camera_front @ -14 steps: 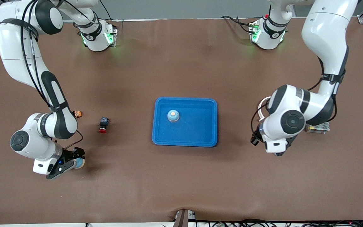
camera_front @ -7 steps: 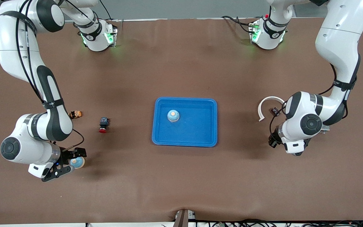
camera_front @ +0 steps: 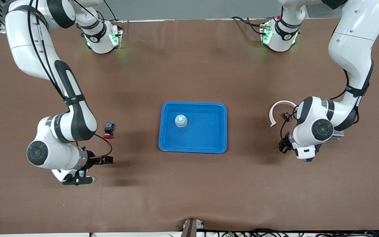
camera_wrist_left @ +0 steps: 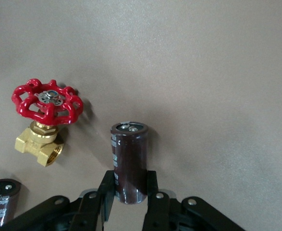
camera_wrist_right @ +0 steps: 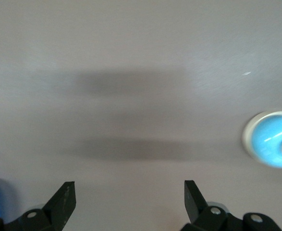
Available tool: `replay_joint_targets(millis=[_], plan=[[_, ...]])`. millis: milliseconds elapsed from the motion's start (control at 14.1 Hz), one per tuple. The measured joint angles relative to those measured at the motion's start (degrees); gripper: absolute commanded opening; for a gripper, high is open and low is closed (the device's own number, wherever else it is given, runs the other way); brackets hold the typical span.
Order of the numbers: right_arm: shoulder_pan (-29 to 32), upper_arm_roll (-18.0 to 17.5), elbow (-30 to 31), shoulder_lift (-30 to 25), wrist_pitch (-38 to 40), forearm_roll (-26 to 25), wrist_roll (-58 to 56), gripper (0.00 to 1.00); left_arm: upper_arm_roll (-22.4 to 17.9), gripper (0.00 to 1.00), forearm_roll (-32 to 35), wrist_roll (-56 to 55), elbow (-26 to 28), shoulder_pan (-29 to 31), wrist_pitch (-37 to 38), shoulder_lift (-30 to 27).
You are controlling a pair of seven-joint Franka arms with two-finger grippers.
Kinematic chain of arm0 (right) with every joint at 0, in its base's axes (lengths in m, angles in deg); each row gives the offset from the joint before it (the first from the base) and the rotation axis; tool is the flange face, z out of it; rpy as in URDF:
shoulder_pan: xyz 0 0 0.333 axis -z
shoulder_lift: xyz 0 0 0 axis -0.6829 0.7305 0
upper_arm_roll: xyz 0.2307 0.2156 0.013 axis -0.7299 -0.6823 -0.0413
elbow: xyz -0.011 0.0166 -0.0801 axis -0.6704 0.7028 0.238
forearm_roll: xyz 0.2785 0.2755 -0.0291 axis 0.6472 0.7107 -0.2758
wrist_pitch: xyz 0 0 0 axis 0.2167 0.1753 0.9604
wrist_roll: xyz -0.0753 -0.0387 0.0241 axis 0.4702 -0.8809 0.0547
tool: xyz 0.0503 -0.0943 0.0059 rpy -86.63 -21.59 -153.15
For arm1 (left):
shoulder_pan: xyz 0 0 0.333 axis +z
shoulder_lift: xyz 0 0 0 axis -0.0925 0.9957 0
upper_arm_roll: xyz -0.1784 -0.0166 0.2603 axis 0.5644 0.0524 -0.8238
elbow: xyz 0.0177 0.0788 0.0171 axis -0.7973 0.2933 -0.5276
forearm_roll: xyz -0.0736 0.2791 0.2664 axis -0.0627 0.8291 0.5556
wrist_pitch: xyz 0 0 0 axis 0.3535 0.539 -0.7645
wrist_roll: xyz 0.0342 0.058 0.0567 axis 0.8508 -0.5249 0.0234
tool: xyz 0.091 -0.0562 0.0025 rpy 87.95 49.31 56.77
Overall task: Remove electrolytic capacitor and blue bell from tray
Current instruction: 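Place the capacitor by the valve while the right gripper sets the bell down, then lower the right gripper onto the second bell while the left gripper withdraws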
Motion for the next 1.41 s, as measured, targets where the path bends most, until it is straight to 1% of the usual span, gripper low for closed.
replay_joint_targets(millis=[71,141,212,424,636,778,919,1061,1202,1414], plan=[[-0.1,-1.2,0.0,-0.3,0.2,0.0,3.7,1.00,0.0,0.66,0.0,0.0,0.1,0.0,0.0,0.1],[-0.3,-2.3,0.0,-0.5,0.3,0.0,7.0,1.00,0.0,0.92,0.0,0.0,0.1,0.0,0.0,0.3],[-0.6,-3.0,0.0,-0.6,0.3,0.0,9.8,1.00,0.0,1.00,0.0,0.0,0.1,0.0,-0.1,0.4],[-2.9,-3.8,0.0,-0.6,0.2,0.0,16.2,1.00,0.1,1.00,0.0,0.0,-0.2,0.0,-0.3,0.3],[-6.7,-3.8,0.0,-0.6,0.2,-0.1,21.3,1.00,0.4,1.00,0.0,0.0,-0.8,0.0,-0.2,-0.9],[-9.1,-3.8,0.0,-0.8,-0.4,-0.2,24.3,1.00,1.0,1.00,0.0,0.5,-2.0,0.0,2.3,-2.4],[-10.8,-3.8,0.0,-1.1,-0.5,-0.2,27.8,1.00,2.0,1.00,0.0,2.6,-4.1,-0.1,6.4,-3.8],[-13.2,-3.8,0.0,-1.2,-0.5,-1.7,32.6,1.00,2.4,1.00,0.0,5.2,-5.7,-0.1,9.1,-5.3],[-15.6,-3.8,0.2,-1.2,-0.5,-3.4,36.5,1.00,2.4,1.00,0.0,8.6,-6.5,0.0,10.8,-7.3],[-18.9,-3.7,1.0,-1.3,-1.2,-4.0,40.8,1.00,2.4,1.00,-0.5,14.6,-7.0,0.3,14.1,-11.2]])
